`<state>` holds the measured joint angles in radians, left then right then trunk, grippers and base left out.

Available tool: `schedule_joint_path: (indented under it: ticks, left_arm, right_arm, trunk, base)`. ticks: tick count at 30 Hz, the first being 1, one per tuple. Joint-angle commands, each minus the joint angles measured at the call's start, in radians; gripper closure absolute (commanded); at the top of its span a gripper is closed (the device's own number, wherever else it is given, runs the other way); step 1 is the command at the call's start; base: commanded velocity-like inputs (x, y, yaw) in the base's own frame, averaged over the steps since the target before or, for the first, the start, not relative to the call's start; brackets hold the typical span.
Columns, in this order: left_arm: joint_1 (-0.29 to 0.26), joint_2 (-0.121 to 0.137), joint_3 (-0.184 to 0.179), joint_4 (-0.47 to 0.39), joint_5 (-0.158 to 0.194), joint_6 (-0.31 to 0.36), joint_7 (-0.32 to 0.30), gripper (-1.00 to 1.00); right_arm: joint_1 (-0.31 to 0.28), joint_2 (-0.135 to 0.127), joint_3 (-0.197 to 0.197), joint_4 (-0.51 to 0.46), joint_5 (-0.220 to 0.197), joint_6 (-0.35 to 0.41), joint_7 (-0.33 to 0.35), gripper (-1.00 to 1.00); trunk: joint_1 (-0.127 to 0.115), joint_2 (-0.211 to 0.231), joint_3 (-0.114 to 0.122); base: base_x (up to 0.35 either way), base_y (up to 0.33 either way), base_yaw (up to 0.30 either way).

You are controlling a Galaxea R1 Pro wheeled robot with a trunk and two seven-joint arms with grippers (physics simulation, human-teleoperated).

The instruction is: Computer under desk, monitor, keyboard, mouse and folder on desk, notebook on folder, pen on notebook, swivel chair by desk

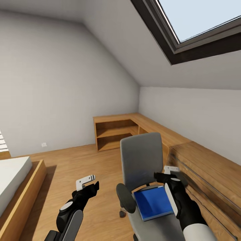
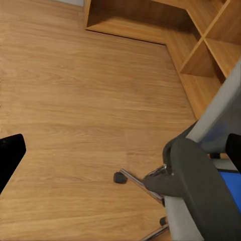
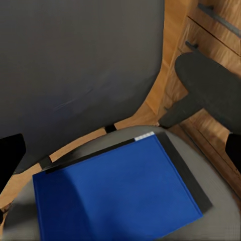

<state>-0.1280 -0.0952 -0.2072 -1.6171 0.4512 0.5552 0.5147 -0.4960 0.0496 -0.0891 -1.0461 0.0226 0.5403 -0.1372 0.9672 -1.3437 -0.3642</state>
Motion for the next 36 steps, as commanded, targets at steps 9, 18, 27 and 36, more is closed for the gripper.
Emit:
schedule_joint_path:
  ticks: [9,18,27,36]
  left_arm:
    - [-0.001,0.0,0.008,-0.001,0.011,0.002,0.01,-1.0]
    - [-0.001,-0.002,0.034,-0.001,0.012,0.002,0.01,-1.0]
    - [-0.001,-0.001,0.034,-0.001,0.011,0.002,0.01,-1.0]
    - [-0.001,-0.001,0.035,-0.001,0.011,0.002,0.01,-1.0]
  right_arm:
    - [-0.004,-0.01,0.0,0.043,0.002,-0.011,-0.001,-1.0]
    - [-0.004,-0.013,0.001,0.049,0.003,-0.028,-0.001,-1.0]
    - [-0.004,-0.013,0.003,0.049,0.003,-0.029,-0.001,-1.0]
    - [-0.004,-0.013,0.003,0.049,0.005,-0.03,-0.001,-1.0]
  trunk:
    - [0.035,-0.064,-0.03]
    - [0.069,-0.127,-0.058]
    - [0.104,-0.19,-0.086]
    - [0.138,-0.253,-0.114]
  base:
    - [0.0,0.0,0.0]
    - [0.0,0.0,0.0]
    - [0.0,0.0,0.0]
    - [0.0,0.0,0.0]
